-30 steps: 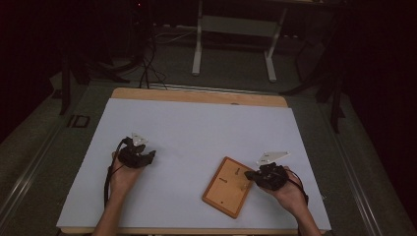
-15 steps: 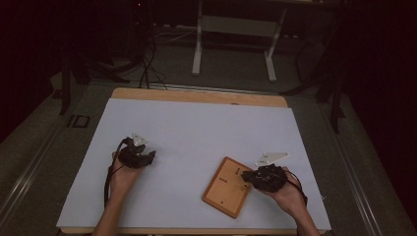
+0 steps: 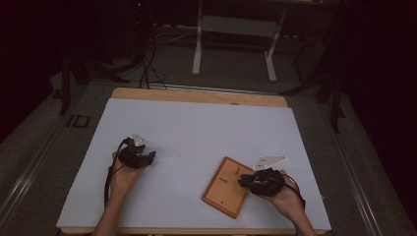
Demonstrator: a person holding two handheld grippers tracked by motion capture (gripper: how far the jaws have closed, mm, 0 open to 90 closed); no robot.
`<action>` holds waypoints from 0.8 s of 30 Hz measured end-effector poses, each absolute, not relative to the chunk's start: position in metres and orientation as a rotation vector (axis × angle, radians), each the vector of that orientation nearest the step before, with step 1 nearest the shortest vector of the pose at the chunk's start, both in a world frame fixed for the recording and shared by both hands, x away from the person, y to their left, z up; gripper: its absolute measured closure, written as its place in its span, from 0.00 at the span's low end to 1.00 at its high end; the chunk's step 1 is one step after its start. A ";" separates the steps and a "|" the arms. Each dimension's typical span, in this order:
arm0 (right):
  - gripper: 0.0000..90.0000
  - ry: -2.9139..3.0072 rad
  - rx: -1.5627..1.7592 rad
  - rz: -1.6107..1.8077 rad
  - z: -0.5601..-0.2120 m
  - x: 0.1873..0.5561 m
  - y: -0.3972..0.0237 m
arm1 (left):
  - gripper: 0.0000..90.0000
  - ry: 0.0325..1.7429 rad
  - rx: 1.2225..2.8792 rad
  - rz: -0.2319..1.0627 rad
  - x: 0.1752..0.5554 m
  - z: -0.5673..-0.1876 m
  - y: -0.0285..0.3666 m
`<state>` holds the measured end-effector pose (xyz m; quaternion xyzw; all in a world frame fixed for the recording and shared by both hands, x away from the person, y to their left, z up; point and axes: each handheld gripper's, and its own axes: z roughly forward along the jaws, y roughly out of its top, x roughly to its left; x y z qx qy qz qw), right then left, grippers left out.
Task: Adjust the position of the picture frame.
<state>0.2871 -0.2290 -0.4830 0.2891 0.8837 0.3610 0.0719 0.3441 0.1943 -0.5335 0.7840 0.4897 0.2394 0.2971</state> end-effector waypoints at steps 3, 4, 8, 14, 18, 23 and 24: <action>0.82 2.666 0.869 1.072 -0.488 0.286 -0.228 | 0.56 1.302 2.086 0.637 0.344 -0.534 0.194; 0.82 2.669 0.867 1.068 -0.490 0.285 -0.228 | 0.56 1.301 2.087 0.638 0.344 -0.534 0.194; 0.83 2.676 0.873 1.054 -0.495 0.284 -0.227 | 0.56 1.301 2.090 0.640 0.344 -0.534 0.193; 0.86 2.667 0.895 1.054 -0.500 0.282 -0.228 | 0.56 1.302 2.093 0.638 0.345 -0.535 0.192; 0.89 2.661 0.894 1.052 -0.502 0.281 -0.227 | 0.56 1.301 2.094 0.640 0.344 -0.535 0.193; 0.89 2.637 0.907 1.060 -0.505 0.278 -0.227 | 0.56 1.303 2.093 0.641 0.344 -0.534 0.193; 0.89 2.634 0.910 1.060 -0.506 0.278 -0.227 | 0.56 1.302 2.095 0.641 0.344 -0.534 0.193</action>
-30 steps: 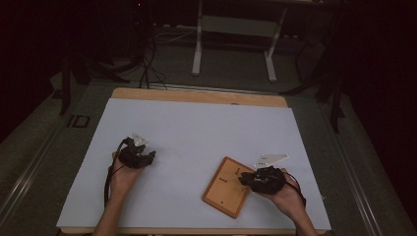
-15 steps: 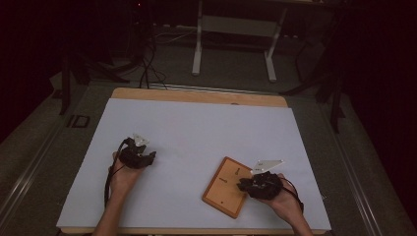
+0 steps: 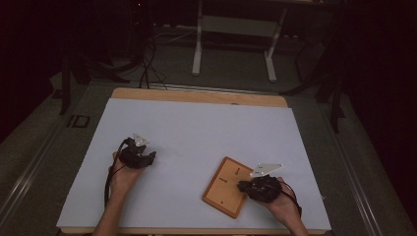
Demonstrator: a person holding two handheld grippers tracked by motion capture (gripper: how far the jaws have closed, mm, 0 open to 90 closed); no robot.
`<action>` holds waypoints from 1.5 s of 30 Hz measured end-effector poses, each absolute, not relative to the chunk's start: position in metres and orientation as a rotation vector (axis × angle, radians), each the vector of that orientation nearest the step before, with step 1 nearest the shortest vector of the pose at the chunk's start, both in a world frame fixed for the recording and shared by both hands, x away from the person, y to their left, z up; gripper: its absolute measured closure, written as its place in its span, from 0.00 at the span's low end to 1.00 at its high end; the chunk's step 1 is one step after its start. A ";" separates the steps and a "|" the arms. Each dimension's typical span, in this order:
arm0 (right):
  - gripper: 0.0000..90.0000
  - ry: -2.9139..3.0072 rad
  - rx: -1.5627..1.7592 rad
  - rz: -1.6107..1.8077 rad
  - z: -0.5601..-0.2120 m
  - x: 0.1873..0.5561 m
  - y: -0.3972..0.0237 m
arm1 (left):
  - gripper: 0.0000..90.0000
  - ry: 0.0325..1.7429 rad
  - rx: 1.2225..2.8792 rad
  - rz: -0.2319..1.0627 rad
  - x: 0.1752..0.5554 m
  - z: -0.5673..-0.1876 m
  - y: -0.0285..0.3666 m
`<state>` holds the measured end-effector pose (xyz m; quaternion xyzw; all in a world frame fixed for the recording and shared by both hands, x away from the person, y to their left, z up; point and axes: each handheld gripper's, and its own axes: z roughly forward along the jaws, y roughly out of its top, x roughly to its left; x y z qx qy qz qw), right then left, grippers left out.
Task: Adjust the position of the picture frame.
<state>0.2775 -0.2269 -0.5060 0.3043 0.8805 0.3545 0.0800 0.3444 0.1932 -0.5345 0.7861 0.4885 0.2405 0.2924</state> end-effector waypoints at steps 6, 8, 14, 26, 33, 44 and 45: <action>0.90 2.630 0.927 1.063 -0.510 0.276 -0.228 | 0.56 1.303 2.095 0.641 0.344 -0.535 0.193; 0.90 2.627 0.928 1.063 -0.510 0.276 -0.228 | 0.56 1.302 2.096 0.643 0.344 -0.535 0.193; 0.89 2.607 0.960 1.087 -0.514 0.273 -0.230 | 0.56 1.301 2.097 0.644 0.344 -0.535 0.193; 0.92 2.555 0.962 1.076 -0.515 0.268 -0.228 | 0.56 1.302 2.096 0.649 0.344 -0.534 0.193; 0.93 2.553 0.954 1.067 -0.515 0.268 -0.227 | 0.56 1.301 2.100 0.651 0.344 -0.534 0.193; 0.93 2.536 0.915 1.053 -0.508 0.270 -0.225 | 0.56 1.302 2.101 0.650 0.344 -0.534 0.193; 0.93 2.532 0.918 1.053 -0.507 0.271 -0.225 | 0.56 1.302 2.100 0.650 0.344 -0.534 0.193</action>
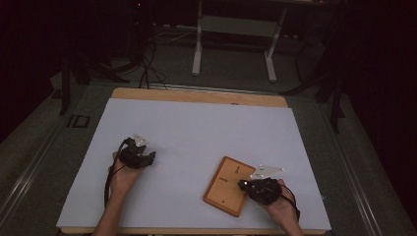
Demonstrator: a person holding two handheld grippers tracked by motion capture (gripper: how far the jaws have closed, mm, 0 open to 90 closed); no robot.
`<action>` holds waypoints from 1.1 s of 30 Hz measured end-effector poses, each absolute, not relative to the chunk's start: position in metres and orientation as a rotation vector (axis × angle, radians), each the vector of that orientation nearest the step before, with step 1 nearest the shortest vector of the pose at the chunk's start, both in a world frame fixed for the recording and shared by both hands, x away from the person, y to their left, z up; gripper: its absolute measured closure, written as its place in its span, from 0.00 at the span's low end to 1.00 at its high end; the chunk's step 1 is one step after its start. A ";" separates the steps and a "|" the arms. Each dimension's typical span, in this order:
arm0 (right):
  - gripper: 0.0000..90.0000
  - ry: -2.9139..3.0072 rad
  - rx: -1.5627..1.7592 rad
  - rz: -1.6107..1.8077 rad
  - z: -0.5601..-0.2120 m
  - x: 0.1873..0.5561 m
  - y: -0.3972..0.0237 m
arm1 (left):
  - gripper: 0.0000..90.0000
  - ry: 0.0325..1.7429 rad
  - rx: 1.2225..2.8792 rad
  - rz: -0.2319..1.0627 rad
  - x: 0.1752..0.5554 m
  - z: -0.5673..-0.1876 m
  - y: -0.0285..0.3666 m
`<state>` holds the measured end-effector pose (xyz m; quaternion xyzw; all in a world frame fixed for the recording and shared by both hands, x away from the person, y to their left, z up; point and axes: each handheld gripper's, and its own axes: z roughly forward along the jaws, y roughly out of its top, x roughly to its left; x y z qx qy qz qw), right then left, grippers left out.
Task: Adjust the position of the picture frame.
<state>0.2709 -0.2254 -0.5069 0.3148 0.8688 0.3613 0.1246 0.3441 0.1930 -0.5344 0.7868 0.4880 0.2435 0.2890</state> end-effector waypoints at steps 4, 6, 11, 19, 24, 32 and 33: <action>0.93 2.517 0.929 1.047 -0.504 0.275 -0.227 | 0.56 1.303 2.099 0.651 0.344 -0.535 0.193; 0.93 2.504 0.930 1.047 -0.503 0.278 -0.228 | 0.56 1.303 2.100 0.650 0.344 -0.535 0.193; 0.93 2.463 0.945 1.049 -0.498 0.284 -0.228 | 0.56 1.304 2.099 0.650 0.344 -0.535 0.193; 0.93 2.420 0.944 1.062 -0.490 0.293 -0.228 | 0.56 1.304 2.099 0.652 0.344 -0.535 0.193; 0.93 2.383 0.939 1.078 -0.487 0.298 -0.228 | 0.56 1.303 2.099 0.654 0.344 -0.535 0.193; 0.93 2.360 0.919 1.107 -0.484 0.302 -0.224 | 0.57 1.293 2.103 0.652 0.345 -0.535 0.192; 0.93 2.358 0.921 1.114 -0.483 0.302 -0.223 | 0.57 1.293 2.103 0.651 0.344 -0.535 0.192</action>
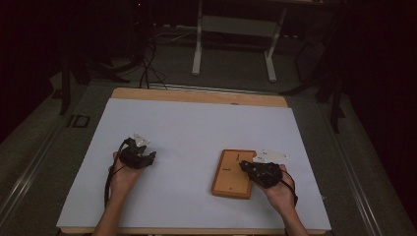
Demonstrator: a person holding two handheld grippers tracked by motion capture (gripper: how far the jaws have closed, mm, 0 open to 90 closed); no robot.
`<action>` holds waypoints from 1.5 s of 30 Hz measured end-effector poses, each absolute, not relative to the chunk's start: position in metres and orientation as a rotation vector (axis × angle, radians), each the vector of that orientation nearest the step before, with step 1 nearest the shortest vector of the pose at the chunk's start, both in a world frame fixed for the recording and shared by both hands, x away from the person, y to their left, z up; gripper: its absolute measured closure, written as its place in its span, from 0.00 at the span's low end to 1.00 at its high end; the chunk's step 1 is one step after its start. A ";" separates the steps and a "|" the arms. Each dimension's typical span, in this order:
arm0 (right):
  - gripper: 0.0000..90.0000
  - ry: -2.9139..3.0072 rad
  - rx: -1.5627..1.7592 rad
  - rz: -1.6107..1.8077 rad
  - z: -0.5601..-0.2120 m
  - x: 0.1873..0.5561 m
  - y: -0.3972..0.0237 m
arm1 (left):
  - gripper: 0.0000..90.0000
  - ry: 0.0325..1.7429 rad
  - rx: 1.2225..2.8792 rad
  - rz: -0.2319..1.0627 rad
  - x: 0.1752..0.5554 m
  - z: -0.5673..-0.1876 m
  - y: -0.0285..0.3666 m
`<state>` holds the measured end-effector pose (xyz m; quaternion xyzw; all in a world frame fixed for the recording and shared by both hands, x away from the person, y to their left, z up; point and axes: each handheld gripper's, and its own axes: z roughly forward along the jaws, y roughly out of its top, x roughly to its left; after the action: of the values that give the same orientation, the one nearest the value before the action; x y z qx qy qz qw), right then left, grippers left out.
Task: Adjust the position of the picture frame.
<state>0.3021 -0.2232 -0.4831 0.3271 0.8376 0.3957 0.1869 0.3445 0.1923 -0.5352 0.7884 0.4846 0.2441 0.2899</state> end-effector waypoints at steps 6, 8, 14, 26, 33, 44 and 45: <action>0.94 2.359 0.897 1.132 -0.480 0.304 -0.218 | 0.58 1.289 2.103 0.646 0.344 -0.535 0.192; 0.94 2.360 0.887 1.142 -0.478 0.304 -0.216 | 0.59 1.288 2.103 0.644 0.344 -0.535 0.192; 0.94 2.362 0.814 1.161 -0.473 0.303 -0.207 | 0.59 1.285 2.101 0.641 0.344 -0.535 0.192; 0.94 2.422 0.667 1.211 -0.470 0.304 -0.177 | 0.70 1.201 2.124 0.584 0.343 -0.532 0.187; 0.94 2.438 0.593 1.248 -0.467 0.304 -0.162 | 0.76 1.185 2.137 0.554 0.343 -0.531 0.185; 0.94 2.511 0.401 1.307 -0.466 0.306 -0.120 | 0.78 1.183 2.084 0.518 0.342 -0.527 0.187; 0.94 2.516 0.384 1.311 -0.466 0.306 -0.117 | 0.79 1.183 2.084 0.518 0.342 -0.527 0.187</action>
<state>0.3058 -0.1173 -0.4659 0.1330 0.8703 0.4534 0.1390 0.3418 0.1873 -0.5267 0.7999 0.4540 0.1990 0.3384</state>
